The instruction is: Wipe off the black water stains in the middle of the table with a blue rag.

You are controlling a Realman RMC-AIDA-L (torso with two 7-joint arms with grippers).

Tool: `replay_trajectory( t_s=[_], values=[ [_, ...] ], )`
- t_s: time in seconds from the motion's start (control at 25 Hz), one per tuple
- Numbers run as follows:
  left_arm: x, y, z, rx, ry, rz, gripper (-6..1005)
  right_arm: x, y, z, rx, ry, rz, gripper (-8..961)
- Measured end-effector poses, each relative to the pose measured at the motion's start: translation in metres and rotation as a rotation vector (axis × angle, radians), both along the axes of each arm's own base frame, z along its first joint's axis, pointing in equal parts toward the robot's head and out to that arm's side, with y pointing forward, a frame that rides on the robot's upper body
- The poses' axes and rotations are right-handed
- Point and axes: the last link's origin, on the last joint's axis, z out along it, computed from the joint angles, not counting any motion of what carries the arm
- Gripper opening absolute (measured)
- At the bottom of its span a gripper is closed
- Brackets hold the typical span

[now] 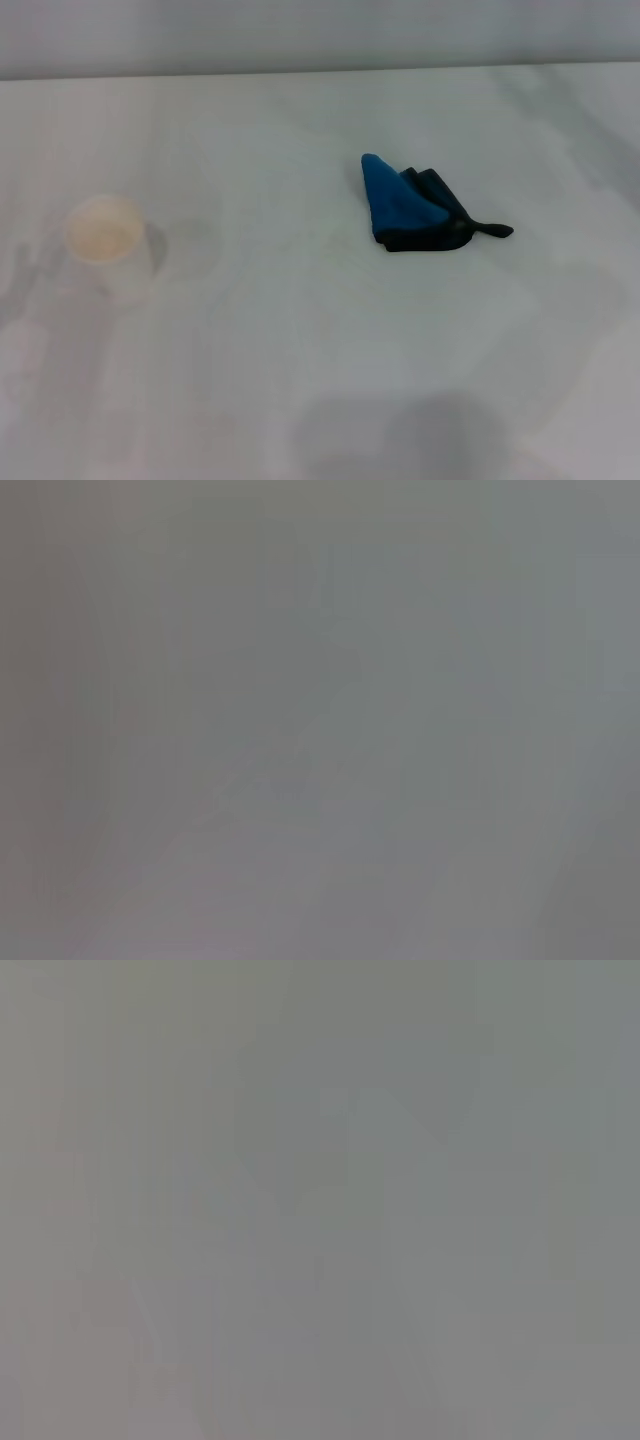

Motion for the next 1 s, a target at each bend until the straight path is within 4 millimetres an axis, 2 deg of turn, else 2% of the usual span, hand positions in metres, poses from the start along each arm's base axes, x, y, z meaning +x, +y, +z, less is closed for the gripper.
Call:
replay_trajectory(
  t_s=[0.08,0.12,0.24,0.36,0.48,0.68,1.0],
  values=[
    [0.0,0.001,0.0,0.003,-0.004,0.005,876,0.008,-0.009,0.004,0.066,0.031,-0.002,828],
    [0.0,0.001,0.0,0.004,-0.006,0.005,876,0.018,-0.021,0.006,0.159,0.025,-0.009,828],
    [0.0,0.001,0.0,0.007,-0.008,0.009,876,0.034,-0.038,0.0,0.338,-0.071,-0.068,827],
    [-0.004,0.002,-0.003,0.0,-0.033,0.053,876,0.045,-0.045,-0.018,0.466,-0.216,-0.157,827],
    [-0.006,0.002,-0.01,-0.018,-0.043,0.09,876,0.048,-0.047,-0.039,0.522,-0.377,-0.221,826],
    [-0.008,-0.001,-0.007,0.004,0.036,0.095,876,0.05,-0.047,-0.073,0.525,-0.594,-0.286,825],
    [-0.022,-0.003,0.007,0.017,0.117,0.12,877,0.068,-0.047,-0.098,0.366,-0.657,-0.374,824]
  ],
)
